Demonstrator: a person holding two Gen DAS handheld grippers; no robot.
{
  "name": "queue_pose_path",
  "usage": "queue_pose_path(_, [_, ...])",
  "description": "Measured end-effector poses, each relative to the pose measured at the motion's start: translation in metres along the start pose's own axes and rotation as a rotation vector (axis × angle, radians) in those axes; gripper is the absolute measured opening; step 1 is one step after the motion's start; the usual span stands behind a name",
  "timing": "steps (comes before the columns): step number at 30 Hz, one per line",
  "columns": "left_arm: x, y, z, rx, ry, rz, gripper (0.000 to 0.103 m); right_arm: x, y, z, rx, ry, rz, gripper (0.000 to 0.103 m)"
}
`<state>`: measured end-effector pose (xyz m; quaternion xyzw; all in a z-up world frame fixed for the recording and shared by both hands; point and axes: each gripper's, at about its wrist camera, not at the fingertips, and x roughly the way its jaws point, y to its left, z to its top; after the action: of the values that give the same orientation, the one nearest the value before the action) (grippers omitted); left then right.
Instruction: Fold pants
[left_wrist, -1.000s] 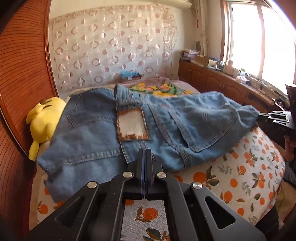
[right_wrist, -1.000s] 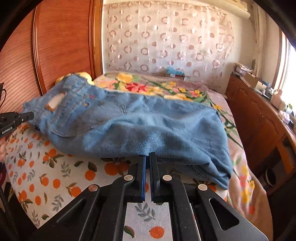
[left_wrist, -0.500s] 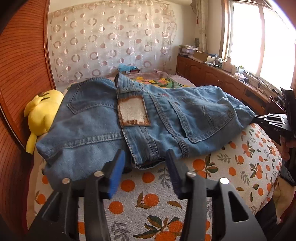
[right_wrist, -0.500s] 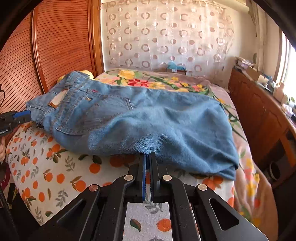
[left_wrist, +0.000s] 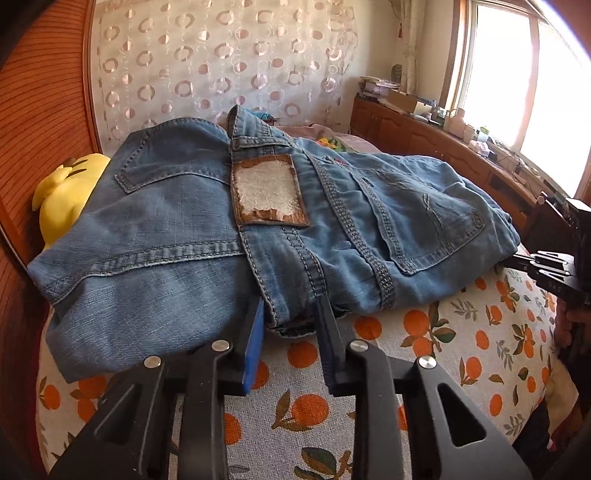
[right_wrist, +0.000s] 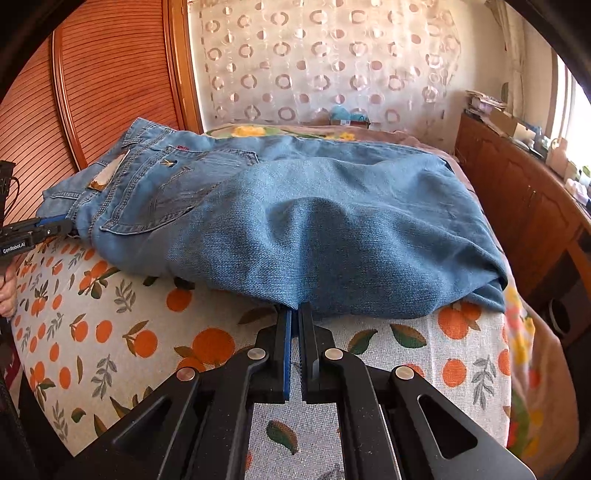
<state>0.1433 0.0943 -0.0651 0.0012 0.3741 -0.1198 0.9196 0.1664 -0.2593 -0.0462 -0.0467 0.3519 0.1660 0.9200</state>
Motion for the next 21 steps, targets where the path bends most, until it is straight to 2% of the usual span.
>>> queue_pose_path(1, [0.0,-0.002,0.0,0.007,-0.003,0.003,0.027,0.0,0.0,0.0,-0.001,-0.002,-0.002,0.003])
queue_pose_path(4, [-0.003,-0.004,0.0,0.013,-0.018,0.011,0.016,0.001,0.004,-0.008,-0.014,-0.007,-0.016,0.003])
queue_pose_path(5, [-0.005,-0.004,0.0,0.014,-0.023,0.006,0.008,0.001,0.004,-0.009,-0.017,-0.007,-0.018,0.003])
queue_pose_path(6, [-0.006,-0.004,0.001,0.015,-0.025,0.005,0.005,0.002,0.005,-0.01,-0.018,-0.007,-0.018,0.003])
queue_pose_path(13, [-0.032,-0.01,0.014,0.021,-0.102,0.034,0.003,-0.007,-0.002,-0.007,-0.004,-0.029,-0.014,0.003])
queue_pose_path(17, [-0.06,-0.013,0.028,0.025,-0.18,0.032,0.003,-0.035,-0.003,0.007,-0.044,-0.086,-0.036,0.003])
queue_pose_path(21, [-0.077,-0.014,0.04,0.023,-0.206,0.033,0.003,-0.059,-0.001,0.02,-0.076,-0.117,-0.06,0.002])
